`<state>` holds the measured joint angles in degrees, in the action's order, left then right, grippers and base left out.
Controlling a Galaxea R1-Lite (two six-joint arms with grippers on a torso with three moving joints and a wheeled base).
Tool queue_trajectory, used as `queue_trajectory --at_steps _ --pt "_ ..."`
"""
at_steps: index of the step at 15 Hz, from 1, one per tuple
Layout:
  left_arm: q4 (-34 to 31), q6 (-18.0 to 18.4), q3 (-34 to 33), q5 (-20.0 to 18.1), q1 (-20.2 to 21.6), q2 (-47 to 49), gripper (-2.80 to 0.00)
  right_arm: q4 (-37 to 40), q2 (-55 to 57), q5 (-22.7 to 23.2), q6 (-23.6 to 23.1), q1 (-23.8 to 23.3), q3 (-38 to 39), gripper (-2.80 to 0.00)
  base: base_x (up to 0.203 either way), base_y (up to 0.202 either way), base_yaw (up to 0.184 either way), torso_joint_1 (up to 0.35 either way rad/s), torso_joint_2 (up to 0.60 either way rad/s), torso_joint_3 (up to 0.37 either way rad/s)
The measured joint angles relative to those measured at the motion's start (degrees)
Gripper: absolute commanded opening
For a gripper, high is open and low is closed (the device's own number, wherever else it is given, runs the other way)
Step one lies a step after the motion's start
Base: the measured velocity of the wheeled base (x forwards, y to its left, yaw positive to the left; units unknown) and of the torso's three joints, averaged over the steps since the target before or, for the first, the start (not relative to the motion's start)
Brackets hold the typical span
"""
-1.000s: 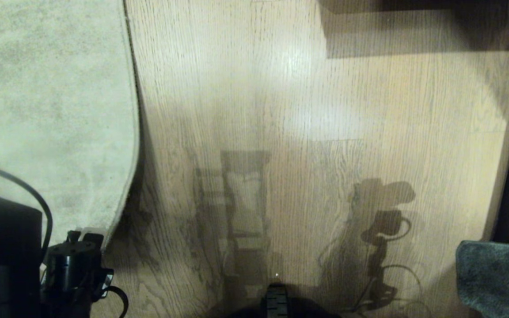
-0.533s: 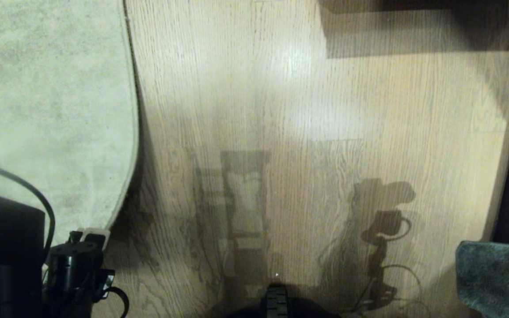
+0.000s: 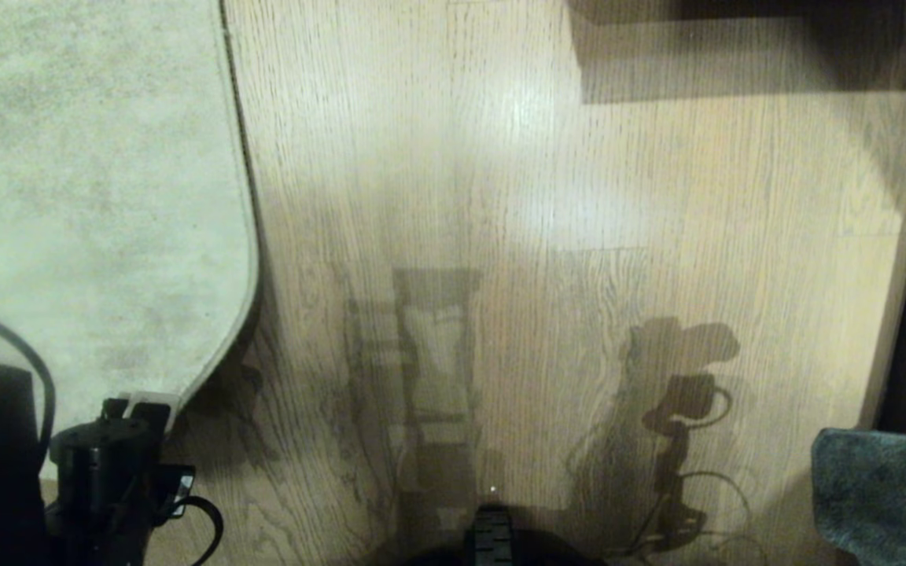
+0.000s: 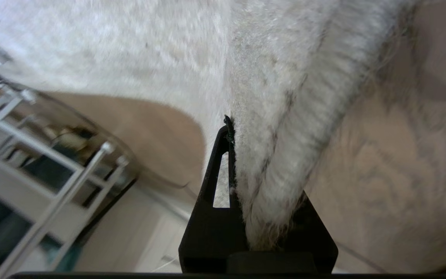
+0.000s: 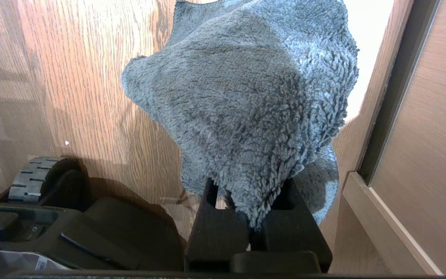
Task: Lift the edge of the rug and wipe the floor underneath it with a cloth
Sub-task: Lift up the carpet
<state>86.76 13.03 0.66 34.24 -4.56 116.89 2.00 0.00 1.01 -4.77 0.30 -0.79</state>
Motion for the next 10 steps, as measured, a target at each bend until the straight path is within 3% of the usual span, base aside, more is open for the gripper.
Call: queue_trajectory --at_steps 6,10 --pt "0.1 0.1 0.5 -11.5 4.0 -6.3 -2.8 0.0 0.0 0.0 0.0 0.0 0.0 -2.8 0.0 0.0 0.0 0.0 0.0 0.0" --pt "0.2 1.3 0.9 -21.4 10.5 -10.1 -2.8 0.0 0.0 0.0 0.0 0.0 0.0 -2.8 0.0 0.0 0.0 0.0 0.0 0.0"
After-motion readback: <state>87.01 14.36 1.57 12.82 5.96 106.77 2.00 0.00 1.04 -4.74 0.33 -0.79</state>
